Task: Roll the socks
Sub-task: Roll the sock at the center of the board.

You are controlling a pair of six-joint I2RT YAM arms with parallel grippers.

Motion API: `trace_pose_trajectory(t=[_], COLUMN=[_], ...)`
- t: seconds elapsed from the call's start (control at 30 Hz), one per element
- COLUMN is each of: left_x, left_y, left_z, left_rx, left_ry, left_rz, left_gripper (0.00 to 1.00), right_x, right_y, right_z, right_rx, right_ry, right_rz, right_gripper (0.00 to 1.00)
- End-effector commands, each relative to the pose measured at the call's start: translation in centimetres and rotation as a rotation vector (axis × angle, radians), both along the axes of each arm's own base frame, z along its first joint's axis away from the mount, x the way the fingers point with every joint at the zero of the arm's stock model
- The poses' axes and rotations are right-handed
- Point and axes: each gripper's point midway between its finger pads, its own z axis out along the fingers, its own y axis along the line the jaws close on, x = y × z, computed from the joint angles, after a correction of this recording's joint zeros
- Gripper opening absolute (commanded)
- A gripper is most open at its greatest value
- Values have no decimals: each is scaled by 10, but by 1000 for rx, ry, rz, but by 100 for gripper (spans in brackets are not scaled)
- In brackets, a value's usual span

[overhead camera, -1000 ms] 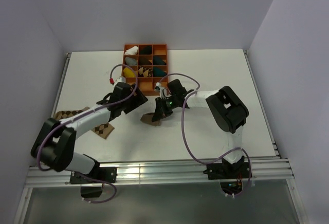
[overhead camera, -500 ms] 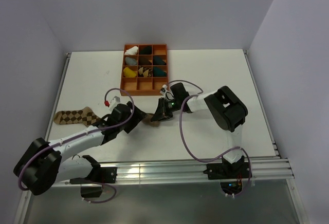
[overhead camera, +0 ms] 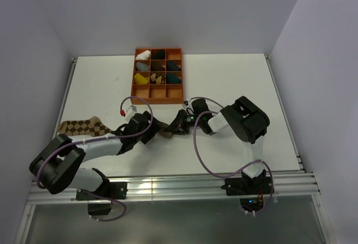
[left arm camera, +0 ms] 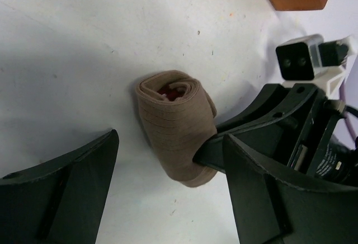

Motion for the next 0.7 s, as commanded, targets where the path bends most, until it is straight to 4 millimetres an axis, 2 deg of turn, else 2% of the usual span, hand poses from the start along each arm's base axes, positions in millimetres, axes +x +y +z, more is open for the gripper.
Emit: trace_pose_trajectory(t=[0.0,0.27,0.67], left_x=[14,18,6], left_y=[-6,-11,-8], left_z=[7,-7,-33], left_rx=[-32,-14,31], left_ry=[-43,-13,68], left_rz=[38,32,22], left_gripper=[80,78,75], right_x=[-1,-3,-4], right_y=[-15,-15,-17], right_z=[-39,-40,-42], right_rx=[-113,-68,-20], right_ry=[107,146,208], right_rz=[-139,-178,-233], right_gripper=[0,0,0])
